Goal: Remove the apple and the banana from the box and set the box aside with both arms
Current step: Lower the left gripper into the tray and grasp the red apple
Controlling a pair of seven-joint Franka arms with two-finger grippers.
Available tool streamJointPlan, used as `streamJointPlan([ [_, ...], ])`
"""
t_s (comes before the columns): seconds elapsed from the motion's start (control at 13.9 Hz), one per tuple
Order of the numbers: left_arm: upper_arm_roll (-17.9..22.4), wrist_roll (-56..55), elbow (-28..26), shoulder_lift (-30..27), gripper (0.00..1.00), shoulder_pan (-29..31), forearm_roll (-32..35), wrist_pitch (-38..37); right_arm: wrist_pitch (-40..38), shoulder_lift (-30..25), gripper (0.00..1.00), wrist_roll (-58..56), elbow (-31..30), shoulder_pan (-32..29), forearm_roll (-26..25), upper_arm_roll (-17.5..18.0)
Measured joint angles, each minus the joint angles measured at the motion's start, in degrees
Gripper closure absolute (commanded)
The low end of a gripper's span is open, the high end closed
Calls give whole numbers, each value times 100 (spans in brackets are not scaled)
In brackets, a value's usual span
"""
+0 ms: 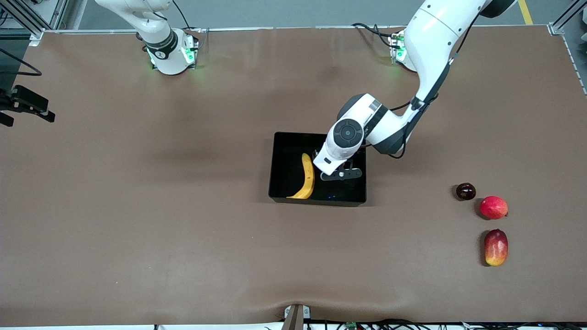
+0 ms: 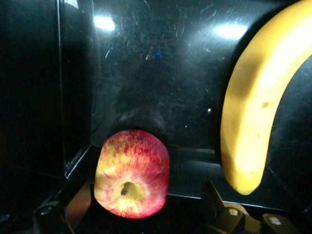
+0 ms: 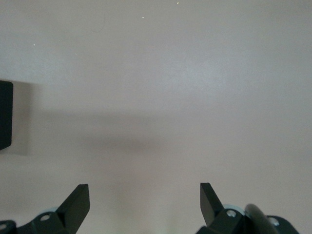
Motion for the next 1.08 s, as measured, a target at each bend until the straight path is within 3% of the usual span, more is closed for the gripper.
streamJointPlan([
  [0.36,0,-1,-27,93,0,-30,115,-13,0,0,0,0,0,-1,0,-2],
  [0.43,0,-1,-35,106,5,-30,154,-17,0,0,0,0,0,-2,0,-4],
  [0.65,1,-4,-69,115,83,-40,185,-67,0,1,0,0,0,-2,0,-4],
  [0.72,1,-17,-68,115,98,-49,185,-132,0,1,0,0,0,-2,0,-3],
  [1.08,-7,-70,71,38,100,-147,319,-352,0,1,0,0,0,3,0,3],
])
